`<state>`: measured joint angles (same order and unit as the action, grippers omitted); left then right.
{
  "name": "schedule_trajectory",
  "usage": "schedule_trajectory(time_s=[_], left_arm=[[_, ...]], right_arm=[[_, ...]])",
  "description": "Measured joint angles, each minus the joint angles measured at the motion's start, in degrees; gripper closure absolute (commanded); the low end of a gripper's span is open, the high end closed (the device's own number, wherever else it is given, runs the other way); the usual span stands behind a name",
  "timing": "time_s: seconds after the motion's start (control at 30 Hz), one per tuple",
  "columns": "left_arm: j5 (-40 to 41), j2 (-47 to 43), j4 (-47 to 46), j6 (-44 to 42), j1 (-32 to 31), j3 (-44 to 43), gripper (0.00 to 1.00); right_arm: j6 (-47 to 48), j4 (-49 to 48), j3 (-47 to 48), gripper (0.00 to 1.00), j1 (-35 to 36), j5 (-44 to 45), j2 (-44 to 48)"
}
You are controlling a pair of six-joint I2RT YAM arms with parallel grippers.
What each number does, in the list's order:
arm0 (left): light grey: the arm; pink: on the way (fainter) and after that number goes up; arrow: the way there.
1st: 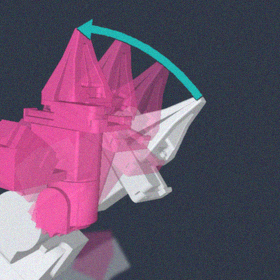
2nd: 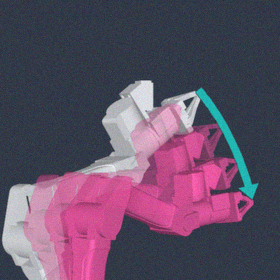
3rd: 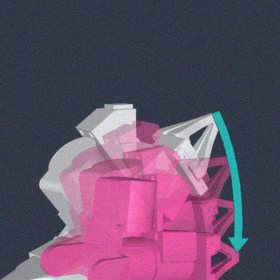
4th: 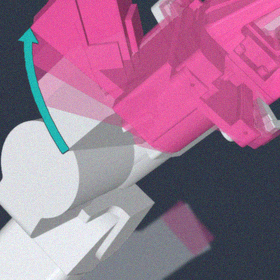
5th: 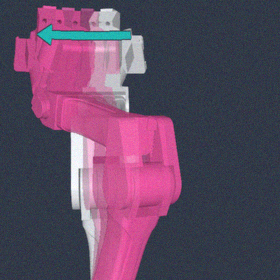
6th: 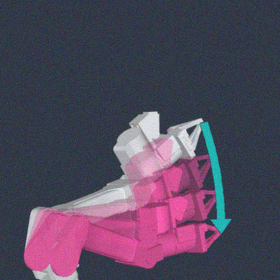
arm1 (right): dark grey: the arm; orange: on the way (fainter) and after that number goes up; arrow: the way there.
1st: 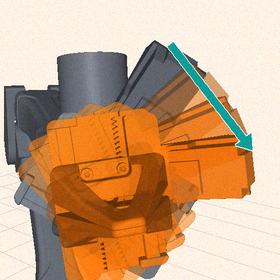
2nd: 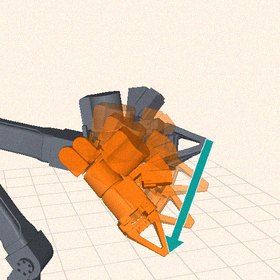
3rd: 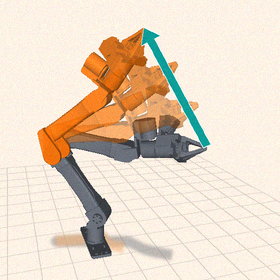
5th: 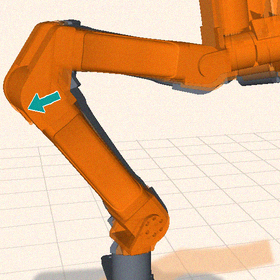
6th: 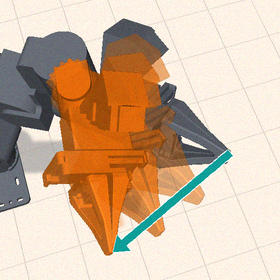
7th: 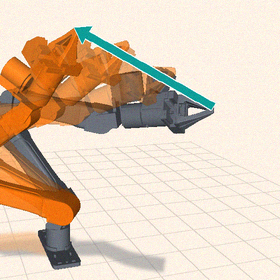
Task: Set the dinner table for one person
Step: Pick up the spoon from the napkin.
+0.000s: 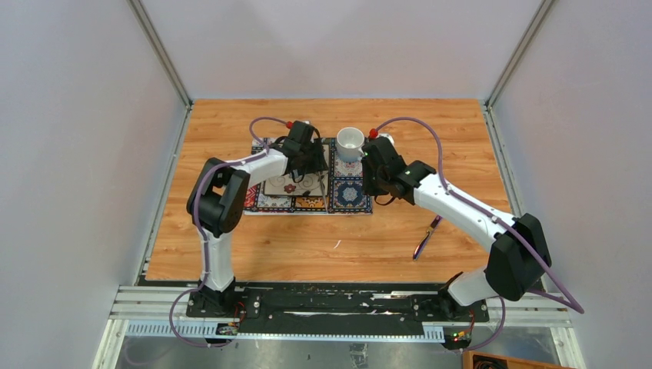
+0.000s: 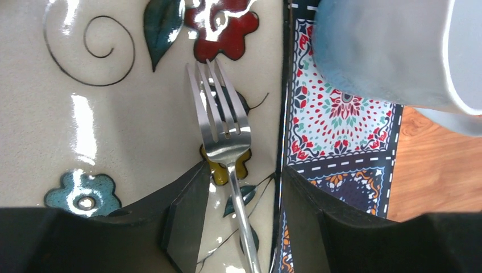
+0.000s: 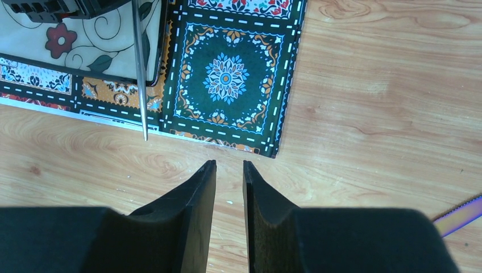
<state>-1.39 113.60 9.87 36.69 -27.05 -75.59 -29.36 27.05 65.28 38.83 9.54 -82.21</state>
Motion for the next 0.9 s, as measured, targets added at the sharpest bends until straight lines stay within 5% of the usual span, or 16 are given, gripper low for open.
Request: schedule_trajectory(time_s=[0.33, 0.67, 0.8, 0.9], left_arm=[[-3.91, 0.90, -2.54, 1.03, -0.02, 0.07, 0.55], [-3.85, 1.22, -2.45, 1.36, 0.02, 0.07, 0.80], [-3.82, 1.25, -2.40, 1.40, 0.02, 0.07, 0.98], [-4.00, 1.25, -2.54, 1.62, 0.02, 0.07, 1.00]], right_arm=[[0.00, -0.02, -0.02, 0.72, 0.00, 0.02, 0.00], [-0.02, 0.00, -0.52, 0.72, 0.00, 0.17, 0.68], [-0.02, 0.00, -0.52, 0.72, 0.00, 0.17, 0.74], [-0.02, -0.02, -0.52, 0.72, 0.00, 0.17, 0.74]])
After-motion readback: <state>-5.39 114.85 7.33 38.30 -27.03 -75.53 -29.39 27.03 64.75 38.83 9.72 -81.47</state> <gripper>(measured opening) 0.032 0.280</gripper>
